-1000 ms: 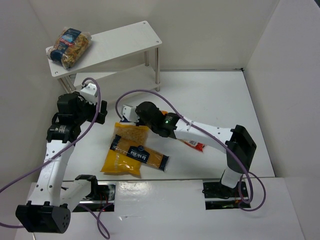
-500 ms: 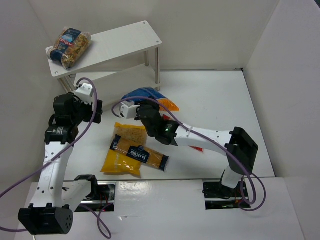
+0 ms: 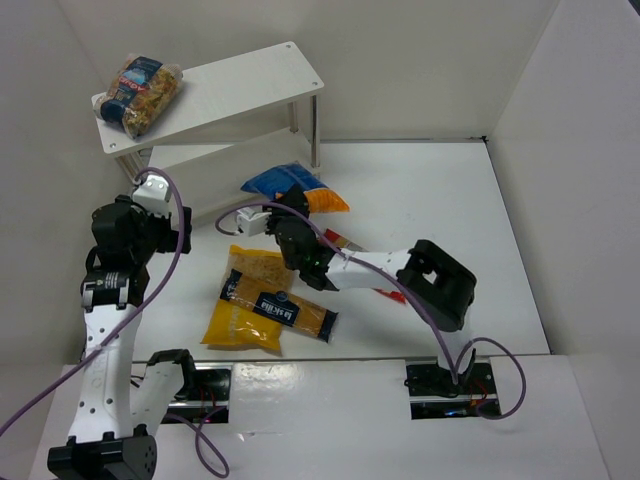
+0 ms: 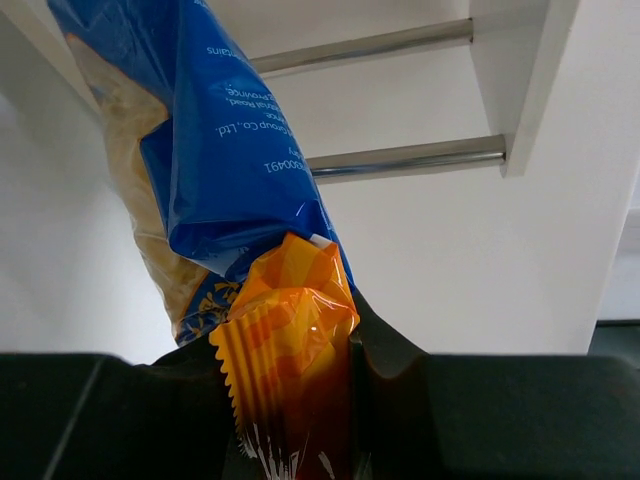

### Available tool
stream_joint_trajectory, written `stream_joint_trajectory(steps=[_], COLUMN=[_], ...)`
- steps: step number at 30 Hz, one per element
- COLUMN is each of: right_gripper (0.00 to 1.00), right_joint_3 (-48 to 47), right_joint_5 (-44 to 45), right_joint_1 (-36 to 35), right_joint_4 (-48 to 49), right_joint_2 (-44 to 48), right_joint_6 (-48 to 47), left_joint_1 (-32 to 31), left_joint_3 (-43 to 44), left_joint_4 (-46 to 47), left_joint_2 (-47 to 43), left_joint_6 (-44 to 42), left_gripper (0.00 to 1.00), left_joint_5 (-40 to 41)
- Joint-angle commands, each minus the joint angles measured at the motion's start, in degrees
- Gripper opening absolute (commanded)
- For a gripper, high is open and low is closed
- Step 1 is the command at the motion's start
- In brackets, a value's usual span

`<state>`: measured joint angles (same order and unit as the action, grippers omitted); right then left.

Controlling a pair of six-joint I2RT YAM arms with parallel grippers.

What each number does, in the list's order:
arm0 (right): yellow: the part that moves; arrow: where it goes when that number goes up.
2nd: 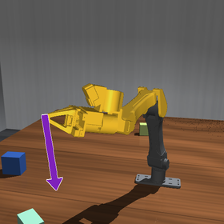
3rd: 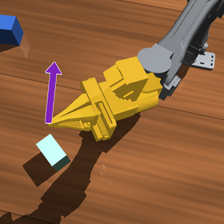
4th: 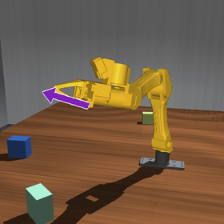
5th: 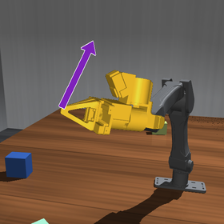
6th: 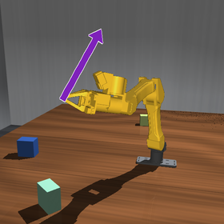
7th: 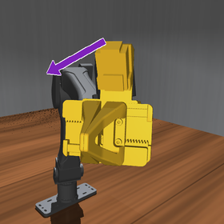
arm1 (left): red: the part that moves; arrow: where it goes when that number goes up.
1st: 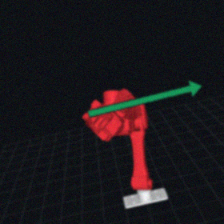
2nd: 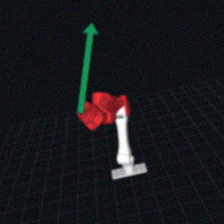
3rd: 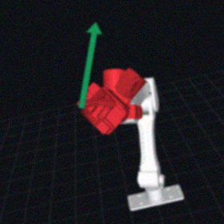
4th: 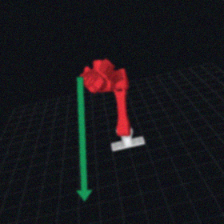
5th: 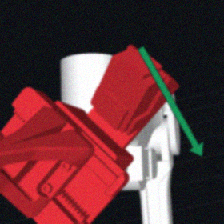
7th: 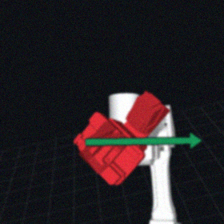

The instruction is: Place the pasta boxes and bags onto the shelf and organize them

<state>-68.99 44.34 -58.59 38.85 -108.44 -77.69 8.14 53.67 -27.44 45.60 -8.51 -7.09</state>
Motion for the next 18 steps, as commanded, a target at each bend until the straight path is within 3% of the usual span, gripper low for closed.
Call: stream_joint_trajectory(steps=[1,8,18], right_gripper=[0.00,0.00,0.00], right_joint_3=[-4.31,-6.68,-7.91], right_joint_5=[-0.83,-2.49,-5.66], right_joint_1=[1.28,2.34,2.86], right_joint_4=[21.34,35.03,43.85], right_joint_2=[-0.53,-5.45,-12.05], right_joint_6=[-6.24,-12.65,-16.00], left_joint_1=[0.56,0.56,0.56], left_joint_3=[-0.41,-0.41,-0.41], left_joint_4=[0.63,0.63,0.63], left_joint_2=[-0.69,-0.17,0.36], left_joint_6=[1.48,1.48,1.48], left_gripper=[1.00,1.00,1.00], left_joint_5=[0.32,-0.73,-1.26])
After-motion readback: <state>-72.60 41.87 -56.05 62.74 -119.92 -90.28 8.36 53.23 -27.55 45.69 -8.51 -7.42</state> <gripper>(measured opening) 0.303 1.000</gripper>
